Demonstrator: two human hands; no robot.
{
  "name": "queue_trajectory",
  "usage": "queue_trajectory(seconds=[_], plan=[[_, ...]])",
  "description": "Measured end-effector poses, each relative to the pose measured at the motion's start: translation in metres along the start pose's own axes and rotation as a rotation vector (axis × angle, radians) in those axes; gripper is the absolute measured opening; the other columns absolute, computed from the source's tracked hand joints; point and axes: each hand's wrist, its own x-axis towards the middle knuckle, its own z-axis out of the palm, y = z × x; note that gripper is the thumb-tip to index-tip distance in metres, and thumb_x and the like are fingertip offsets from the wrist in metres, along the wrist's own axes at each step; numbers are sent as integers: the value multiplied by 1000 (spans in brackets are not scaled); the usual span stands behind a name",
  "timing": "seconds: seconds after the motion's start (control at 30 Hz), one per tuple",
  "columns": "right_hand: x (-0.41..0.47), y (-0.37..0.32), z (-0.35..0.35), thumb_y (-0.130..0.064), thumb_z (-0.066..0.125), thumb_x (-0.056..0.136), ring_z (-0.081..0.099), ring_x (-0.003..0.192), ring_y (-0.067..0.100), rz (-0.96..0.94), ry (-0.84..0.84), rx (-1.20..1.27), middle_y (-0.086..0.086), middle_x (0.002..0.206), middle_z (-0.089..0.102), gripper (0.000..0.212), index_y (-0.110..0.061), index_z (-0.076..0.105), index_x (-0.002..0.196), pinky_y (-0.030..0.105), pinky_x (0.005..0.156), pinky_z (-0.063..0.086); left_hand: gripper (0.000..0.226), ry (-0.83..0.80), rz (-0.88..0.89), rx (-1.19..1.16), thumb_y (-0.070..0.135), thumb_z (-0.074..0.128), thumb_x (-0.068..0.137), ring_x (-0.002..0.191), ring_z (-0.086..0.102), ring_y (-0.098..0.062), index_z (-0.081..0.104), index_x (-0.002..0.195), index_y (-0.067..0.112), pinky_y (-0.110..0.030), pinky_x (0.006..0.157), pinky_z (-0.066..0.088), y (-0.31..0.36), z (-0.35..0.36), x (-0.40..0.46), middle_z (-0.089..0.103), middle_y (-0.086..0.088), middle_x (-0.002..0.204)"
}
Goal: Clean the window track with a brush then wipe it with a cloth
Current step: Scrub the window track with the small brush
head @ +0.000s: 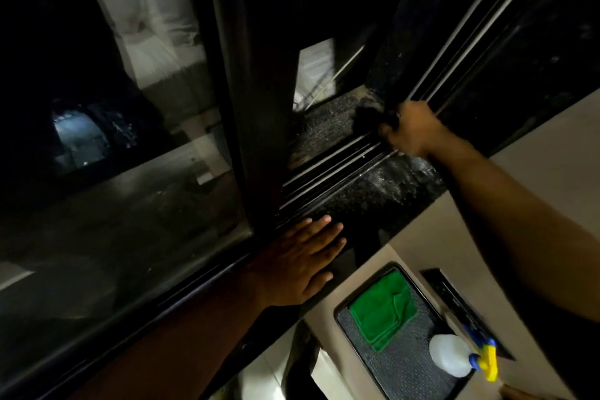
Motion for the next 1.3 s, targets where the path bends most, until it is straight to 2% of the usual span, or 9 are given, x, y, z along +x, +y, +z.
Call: queue_trajectory(seconds=[0.1, 0.23, 0.37, 0.6, 0.73, 0.9, 1.1, 1.2, 1.3], plan=[[-6, -1, -9, -17, 60, 91, 64, 49, 14, 28, -54, 520, 17, 70, 67, 20, 2, 64, 91, 26, 45, 55, 59, -7, 8, -14, 43, 22, 101, 151, 4, -27, 21, 154, 15, -48, 120, 16, 5, -1, -6, 12, -7, 163], [2, 35, -28, -20, 58, 90, 67, 76, 35, 101, 270, 13, 20, 78, 64, 24, 3, 63, 88, 35, 56, 49, 60, -24, -1, -15, 42, 19, 101, 151, -4, -26, 13, 155, 16, -47, 121, 10, 5, -1, -7, 4, -6, 164], [-20, -6, 14, -14, 58, 88, 62, 68, 26, 26, 96, 60, 14, 73, 60, 15, 0, 62, 87, 25, 54, 45, 61, -9, 4, -29, 43, 25, 100, 151, 4, -27, 19, 154, 15, -49, 120, 16, 5, -1, -8, 10, -7, 163], [-41, -59, 16, -13, 61, 90, 58, 40, 14, -46, -193, 863, 7, 55, 67, 11, -2, 62, 88, 23, 36, 47, 65, -37, 20, -10, 51, 27, 98, 151, 3, -27, 18, 154, 18, -48, 121, 12, 3, -3, -6, 9, -7, 163], [-53, -62, 34, -13, 60, 91, 58, 49, 21, 7, -251, 668, 17, 68, 64, 16, 2, 62, 95, 24, 40, 51, 65, -26, 8, 1, 51, 26, 98, 151, 1, -26, 17, 154, 19, -45, 122, 10, 4, -4, -8, 7, -7, 164], [-38, -11, -16, -11, 61, 87, 65, 81, 35, 189, 86, -64, 29, 89, 63, 18, 7, 60, 90, 36, 64, 47, 65, -8, 14, 3, 53, 22, 98, 151, -3, -23, 13, 155, 21, -43, 122, 8, 4, -2, -7, 3, -5, 164], [-66, -74, 12, -11, 58, 91, 61, 47, 13, 6, -68, 679, 8, 63, 66, 13, -14, 68, 84, 21, 39, 48, 67, 36, 28, -15, 53, 25, 97, 151, 2, -24, 18, 154, 20, -43, 122, 8, 2, 3, -6, 8, -6, 164], [-68, -92, 46, -11, 59, 91, 57, 49, 16, 2, -201, 606, 11, 66, 62, 7, -8, 65, 88, 23, 41, 48, 67, 44, 19, -18, 53, 25, 97, 151, 1, -23, 16, 154, 20, -42, 123, 5, 2, 5, -6, 7, -6, 164], [-42, -48, 30, -10, 59, 90, 63, 59, 14, 92, 23, 257, 20, 80, 65, 16, 3, 64, 98, 39, 62, 55, 67, 41, 13, -32, 53, 26, 97, 151, -1, -23, 15, 154, 20, -41, 123, 4, 0, 6, -5, 6, -5, 164]])
